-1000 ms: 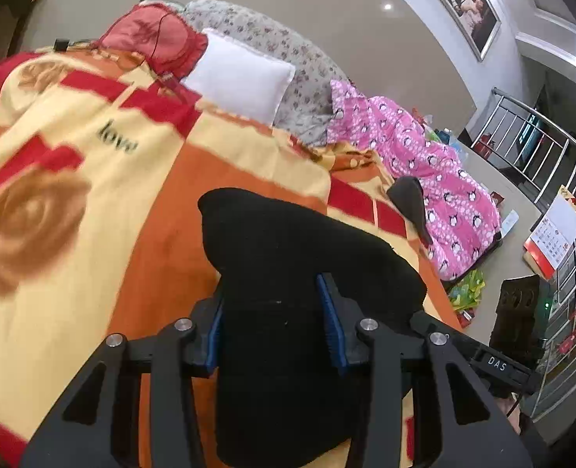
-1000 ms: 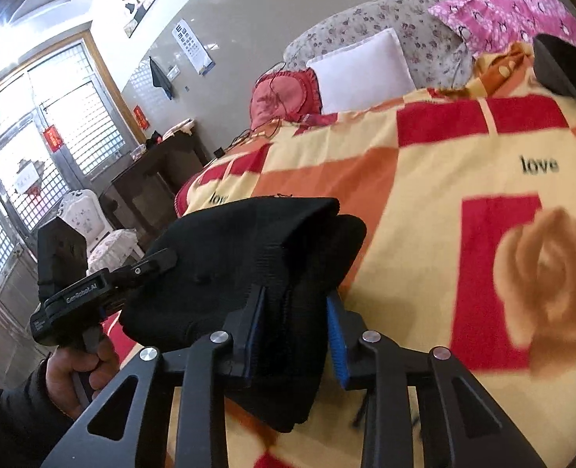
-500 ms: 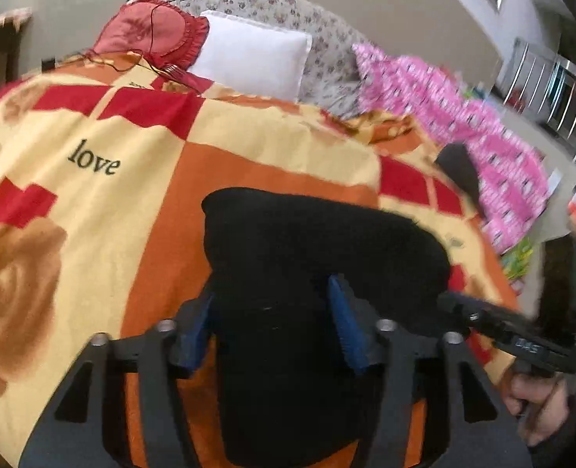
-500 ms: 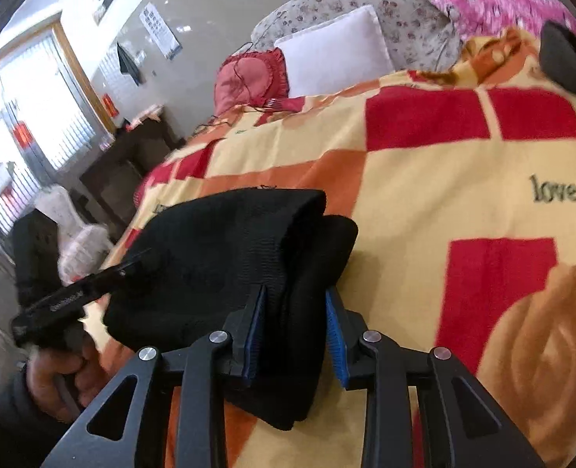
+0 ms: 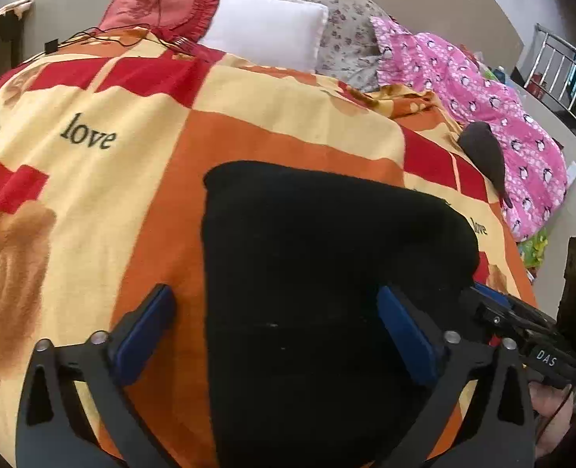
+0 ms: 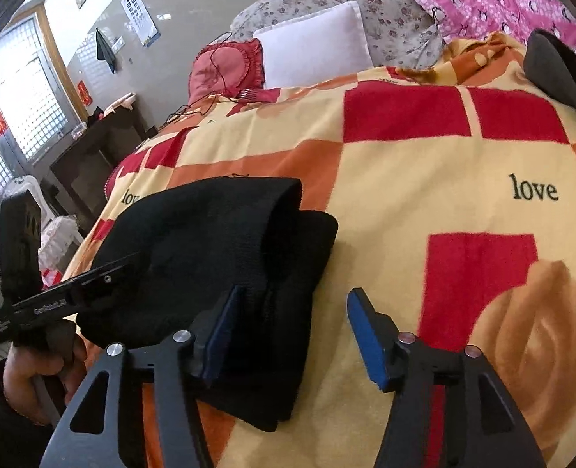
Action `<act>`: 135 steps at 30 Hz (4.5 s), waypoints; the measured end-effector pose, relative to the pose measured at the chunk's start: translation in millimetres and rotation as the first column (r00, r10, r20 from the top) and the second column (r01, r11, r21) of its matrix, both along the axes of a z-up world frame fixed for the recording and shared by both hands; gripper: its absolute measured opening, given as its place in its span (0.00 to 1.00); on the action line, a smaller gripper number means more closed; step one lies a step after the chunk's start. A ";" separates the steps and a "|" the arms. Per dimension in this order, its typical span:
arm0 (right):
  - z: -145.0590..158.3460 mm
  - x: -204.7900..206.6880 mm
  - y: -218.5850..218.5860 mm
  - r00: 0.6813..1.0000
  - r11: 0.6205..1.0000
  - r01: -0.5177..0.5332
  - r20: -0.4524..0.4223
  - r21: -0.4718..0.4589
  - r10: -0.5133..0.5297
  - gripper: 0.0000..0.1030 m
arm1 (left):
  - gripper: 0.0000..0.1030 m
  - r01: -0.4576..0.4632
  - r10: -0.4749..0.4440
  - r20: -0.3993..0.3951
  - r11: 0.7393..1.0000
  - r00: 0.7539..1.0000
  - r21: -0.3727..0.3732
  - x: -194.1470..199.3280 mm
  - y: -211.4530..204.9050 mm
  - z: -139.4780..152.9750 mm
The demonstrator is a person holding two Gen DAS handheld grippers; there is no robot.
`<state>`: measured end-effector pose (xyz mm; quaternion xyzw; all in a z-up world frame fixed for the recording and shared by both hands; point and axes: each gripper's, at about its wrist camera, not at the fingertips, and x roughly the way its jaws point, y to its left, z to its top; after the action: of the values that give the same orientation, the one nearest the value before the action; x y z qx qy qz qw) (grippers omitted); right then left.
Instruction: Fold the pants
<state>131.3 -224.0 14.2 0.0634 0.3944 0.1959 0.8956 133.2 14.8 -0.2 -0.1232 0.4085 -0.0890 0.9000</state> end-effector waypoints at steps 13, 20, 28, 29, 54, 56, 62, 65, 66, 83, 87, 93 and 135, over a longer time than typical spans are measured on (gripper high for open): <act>2.5 -0.8 5.3 0.998 0.995 0.051 0.027 -0.089 -0.049 0.71 | 1.00 0.001 -0.001 0.003 1.000 1.000 -0.030 2.6 3.2 0.6; 2.0 0.7 5.5 0.997 0.993 0.070 0.027 -0.099 -0.068 0.76 | 1.00 0.001 -0.001 0.004 0.999 1.000 -0.034 2.5 3.6 0.7; 2.3 -0.1 6.3 0.997 0.992 0.072 0.033 -0.107 -0.069 0.77 | 1.00 0.001 -0.001 0.004 0.999 1.000 -0.035 2.6 3.5 0.9; 2.4 -0.1 6.4 0.997 0.991 0.072 0.034 -0.109 -0.069 0.77 | 1.00 0.001 -0.001 0.004 0.999 1.000 -0.035 2.7 3.4 0.9; 4.7 -1.7 8.6 0.996 0.988 0.080 0.051 -0.133 -0.074 0.78 | 1.00 0.001 -0.001 0.005 0.999 1.000 -0.034 3.2 3.3 1.3; 4.5 -1.9 8.8 0.996 0.988 0.081 0.052 -0.133 -0.074 0.78 | 1.00 0.001 -0.001 0.005 0.999 1.000 -0.035 3.3 3.1 1.5; 4.8 -2.0 9.8 0.996 0.987 0.082 0.054 -0.137 -0.076 0.78 | 1.00 0.001 0.000 0.005 0.999 1.000 -0.035 3.3 3.0 1.5; 4.7 -2.4 10.3 0.995 0.986 0.084 0.056 -0.141 -0.077 0.78 | 1.00 0.001 0.000 0.005 0.999 1.000 -0.035 3.3 3.3 1.3; 4.8 -2.3 10.3 0.995 0.986 0.085 0.056 -0.141 -0.077 0.79 | 1.00 0.001 0.000 0.005 0.999 1.000 -0.034 3.3 3.2 1.3; 6.3 -5.3 17.5 0.991 0.970 0.119 0.088 -0.210 -0.102 0.82 | 1.00 0.000 0.000 0.005 0.999 1.000 -0.033 3.4 3.1 1.3; 6.5 -4.9 17.9 0.990 0.969 0.121 0.091 -0.216 -0.104 0.82 | 1.00 0.000 0.000 0.005 0.999 1.000 -0.035 3.4 3.1 1.3; 7.2 -5.9 20.8 0.990 0.966 0.126 0.097 -0.226 -0.106 0.83 | 1.00 0.000 0.000 0.005 0.999 1.000 -0.036 3.3 3.3 1.3; 8.5 -6.3 22.2 0.987 0.961 0.135 0.113 -0.240 -0.110 0.86 | 1.00 -0.002 0.002 0.009 0.999 1.000 -0.046 3.6 2.8 1.4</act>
<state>125.0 -201.8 22.7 -0.0341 0.3665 0.0922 0.9252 136.9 17.6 1.2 -0.1437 0.4023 -0.0978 0.8989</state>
